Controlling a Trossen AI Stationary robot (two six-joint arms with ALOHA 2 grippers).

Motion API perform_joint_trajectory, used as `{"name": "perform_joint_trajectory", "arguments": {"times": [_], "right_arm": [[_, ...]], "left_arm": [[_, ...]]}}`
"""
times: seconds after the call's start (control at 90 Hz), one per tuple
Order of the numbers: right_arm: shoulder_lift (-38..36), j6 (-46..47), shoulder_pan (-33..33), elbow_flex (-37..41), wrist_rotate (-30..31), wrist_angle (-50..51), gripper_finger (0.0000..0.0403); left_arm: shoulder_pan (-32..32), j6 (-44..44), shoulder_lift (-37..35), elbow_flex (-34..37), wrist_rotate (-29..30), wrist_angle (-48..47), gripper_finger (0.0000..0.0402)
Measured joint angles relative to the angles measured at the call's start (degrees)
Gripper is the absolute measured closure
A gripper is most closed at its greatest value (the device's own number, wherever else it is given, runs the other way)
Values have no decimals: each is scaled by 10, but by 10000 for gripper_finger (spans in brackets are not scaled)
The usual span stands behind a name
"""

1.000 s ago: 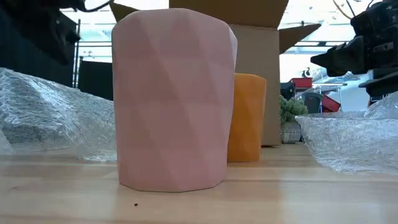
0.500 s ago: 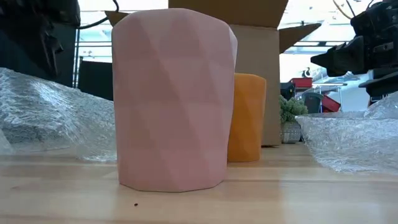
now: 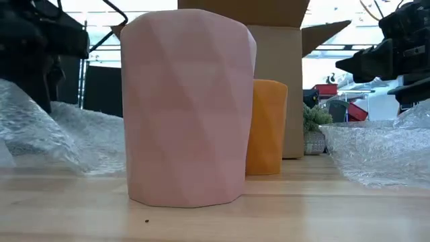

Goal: Wrap mug
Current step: Wrap the pink mug with transparent bubble wrap

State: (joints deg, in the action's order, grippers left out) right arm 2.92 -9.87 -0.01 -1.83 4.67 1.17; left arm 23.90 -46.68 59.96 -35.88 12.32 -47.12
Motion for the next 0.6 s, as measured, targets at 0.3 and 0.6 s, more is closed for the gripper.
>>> {"name": "perform_joint_trajectory", "arguments": {"times": [0.3,0.6], "right_arm": [[0,0,0,0,0,0,403],[0,0,0,0,0,0,403]], "left_arm": [[27,-45,5,-48,35,-65,399],[62,-169,2,-139,199,-287,401]]}}
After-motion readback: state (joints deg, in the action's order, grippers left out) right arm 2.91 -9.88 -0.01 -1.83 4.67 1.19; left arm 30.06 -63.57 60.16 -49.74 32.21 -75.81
